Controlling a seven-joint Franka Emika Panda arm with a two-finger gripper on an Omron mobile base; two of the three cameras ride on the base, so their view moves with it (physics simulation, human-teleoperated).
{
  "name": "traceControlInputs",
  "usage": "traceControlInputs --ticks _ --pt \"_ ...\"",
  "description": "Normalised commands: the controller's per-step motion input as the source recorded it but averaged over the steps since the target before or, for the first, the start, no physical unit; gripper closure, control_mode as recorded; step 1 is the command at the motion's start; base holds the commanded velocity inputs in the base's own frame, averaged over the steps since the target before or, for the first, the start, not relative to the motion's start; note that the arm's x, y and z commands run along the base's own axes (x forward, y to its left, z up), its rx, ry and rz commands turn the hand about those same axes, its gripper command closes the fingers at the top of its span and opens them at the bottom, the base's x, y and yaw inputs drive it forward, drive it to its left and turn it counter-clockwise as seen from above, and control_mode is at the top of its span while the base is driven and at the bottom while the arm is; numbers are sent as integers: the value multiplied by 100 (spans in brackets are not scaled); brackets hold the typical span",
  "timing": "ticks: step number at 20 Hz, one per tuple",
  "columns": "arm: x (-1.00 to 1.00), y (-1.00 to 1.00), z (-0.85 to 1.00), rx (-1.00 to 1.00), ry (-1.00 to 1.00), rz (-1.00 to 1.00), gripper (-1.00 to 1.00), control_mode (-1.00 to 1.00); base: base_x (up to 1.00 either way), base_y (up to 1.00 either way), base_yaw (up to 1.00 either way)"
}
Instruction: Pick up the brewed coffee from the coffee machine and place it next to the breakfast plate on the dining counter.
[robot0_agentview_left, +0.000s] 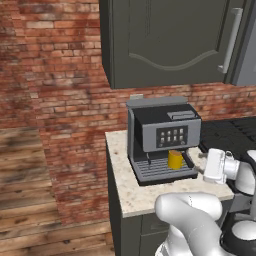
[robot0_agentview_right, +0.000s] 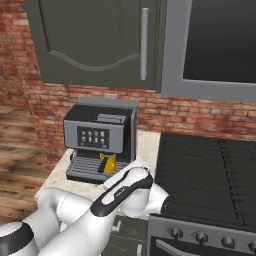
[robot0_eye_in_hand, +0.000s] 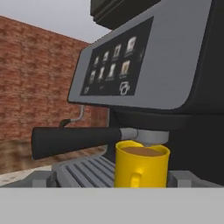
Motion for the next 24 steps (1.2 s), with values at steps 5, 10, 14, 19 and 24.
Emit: traceControlInputs --ticks 5,10,14,19,24 --pt "14 1 -27 0 2 0 -100 -100 0 0 0" --pt "15 1 -8 0 1 0 -100 -100 0 0 0" --pt "8 9 0 0 4 0 -100 -100 0 0 0" --pt "8 17 0 0 5 0 -100 -100 0 0 0" --pt "7 16 0 0 4 0 -100 -100 0 0 0"
